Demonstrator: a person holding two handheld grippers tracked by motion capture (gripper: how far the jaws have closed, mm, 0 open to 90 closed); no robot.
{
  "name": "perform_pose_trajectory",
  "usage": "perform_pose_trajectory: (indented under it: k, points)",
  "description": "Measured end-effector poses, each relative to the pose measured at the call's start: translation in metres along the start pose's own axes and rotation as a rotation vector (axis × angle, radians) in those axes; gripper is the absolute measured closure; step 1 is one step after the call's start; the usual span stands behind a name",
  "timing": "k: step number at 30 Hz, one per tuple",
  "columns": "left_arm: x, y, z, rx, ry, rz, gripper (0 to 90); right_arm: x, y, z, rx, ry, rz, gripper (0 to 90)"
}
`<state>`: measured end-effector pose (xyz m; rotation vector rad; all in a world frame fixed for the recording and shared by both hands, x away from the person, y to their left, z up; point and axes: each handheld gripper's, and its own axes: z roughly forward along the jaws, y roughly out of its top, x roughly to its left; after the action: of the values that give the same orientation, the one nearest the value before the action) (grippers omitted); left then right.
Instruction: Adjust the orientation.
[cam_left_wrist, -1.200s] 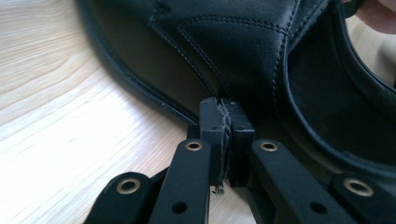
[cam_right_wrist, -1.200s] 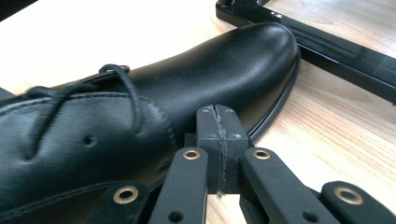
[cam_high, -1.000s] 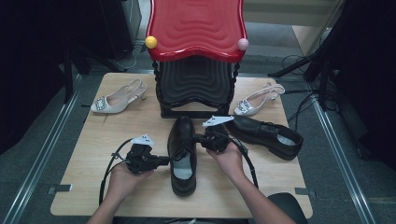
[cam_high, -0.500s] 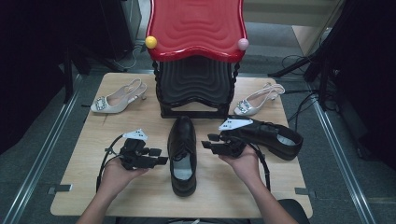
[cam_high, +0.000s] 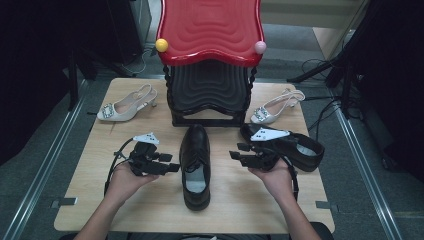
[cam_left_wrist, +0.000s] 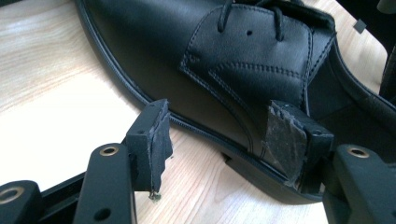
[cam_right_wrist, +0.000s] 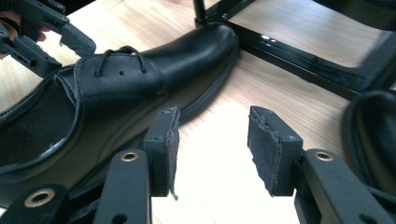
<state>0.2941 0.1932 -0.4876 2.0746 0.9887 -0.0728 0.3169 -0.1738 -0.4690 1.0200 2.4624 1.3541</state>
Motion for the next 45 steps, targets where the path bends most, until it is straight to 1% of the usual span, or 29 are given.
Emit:
perform_pose_trajectory:
  k: [5,8,9,10,14,16,17,18,20,22,24,25,28,31,32,33,35,36,38,39,43,45]
  points:
    - [-0.001,0.006,0.002,0.002,-0.002,0.015,40.2,-0.009,-0.006,-0.015,-0.023,-0.031,0.020,53.3]
    - [0.000,0.008,0.004,0.005,-0.004,0.023,39.6,-0.016,-0.011,-0.024,-0.032,-0.051,0.041,53.3]
    - [0.000,0.009,0.005,0.006,0.003,0.025,39.4,-0.018,-0.012,-0.027,-0.033,-0.061,0.045,53.3]
    - [0.001,0.010,0.006,0.001,0.000,0.026,39.3,-0.020,-0.014,-0.030,-0.034,-0.068,0.052,53.2]
    - [0.005,0.012,0.008,-0.018,-0.019,0.004,39.3,-0.029,-0.020,-0.043,-0.037,-0.107,0.068,51.9]
    - [0.005,0.013,0.010,-0.012,-0.028,0.002,39.2,-0.035,-0.024,-0.049,-0.038,-0.129,0.079,51.0]
    - [0.005,0.013,0.010,-0.011,-0.026,0.007,39.2,-0.039,-0.026,-0.053,-0.035,-0.149,0.085,51.0]
    - [0.005,0.014,0.011,-0.008,-0.030,0.010,39.2,-0.041,-0.028,-0.055,-0.035,-0.157,0.088,51.0]
    - [0.005,0.015,0.011,-0.009,-0.027,0.013,39.2,-0.048,-0.031,-0.062,-0.035,-0.175,0.107,51.0]
    - [0.005,0.015,0.012,-0.012,-0.012,0.016,39.4,-0.053,-0.034,-0.068,-0.042,-0.188,0.120,51.1]
    - [0.007,0.016,0.014,0.000,0.001,0.021,39.4,-0.056,-0.037,-0.074,-0.047,-0.204,0.131,51.2]
    - [0.008,0.017,0.014,0.000,-0.008,0.018,39.4,-0.058,-0.039,-0.078,-0.051,-0.211,0.136,51.2]
    - [0.009,0.018,0.014,-0.002,-0.009,0.023,39.6,-0.061,-0.043,-0.086,-0.057,-0.228,0.146,51.1]
    - [0.009,0.017,0.015,-0.006,-0.017,0.015,39.5,-0.067,-0.046,-0.095,-0.070,-0.244,0.153,50.2]
    - [0.010,0.017,0.015,-0.005,-0.013,0.018,39.6,-0.069,-0.047,-0.097,-0.074,-0.246,0.147,50.0]
    - [0.009,0.017,0.015,-0.004,-0.005,0.020,39.6,-0.071,-0.048,-0.098,-0.078,-0.233,0.158,48.4]
    - [0.009,0.017,0.014,-0.005,-0.004,0.021,39.8,-0.074,-0.049,-0.099,-0.065,-0.248,0.151,48.0]
    - [0.009,0.017,0.014,-0.004,-0.004,0.021,39.8,-0.075,-0.050,-0.099,-0.050,-0.258,0.147,49.8]
    - [0.009,0.016,0.014,-0.001,0.001,0.025,39.9,-0.076,-0.050,-0.101,-0.060,-0.255,0.153,49.7]
    - [0.008,0.016,0.014,-0.003,-0.001,0.025,39.9,-0.077,-0.049,-0.102,-0.064,-0.252,0.161,49.7]
    - [0.008,0.014,0.012,-0.005,-0.011,0.021,39.9,-0.081,-0.048,-0.107,-0.079,-0.256,0.164,50.6]
    - [0.007,0.013,0.012,-0.001,-0.008,0.027,39.9,-0.084,-0.048,-0.111,-0.083,-0.287,0.166,50.3]
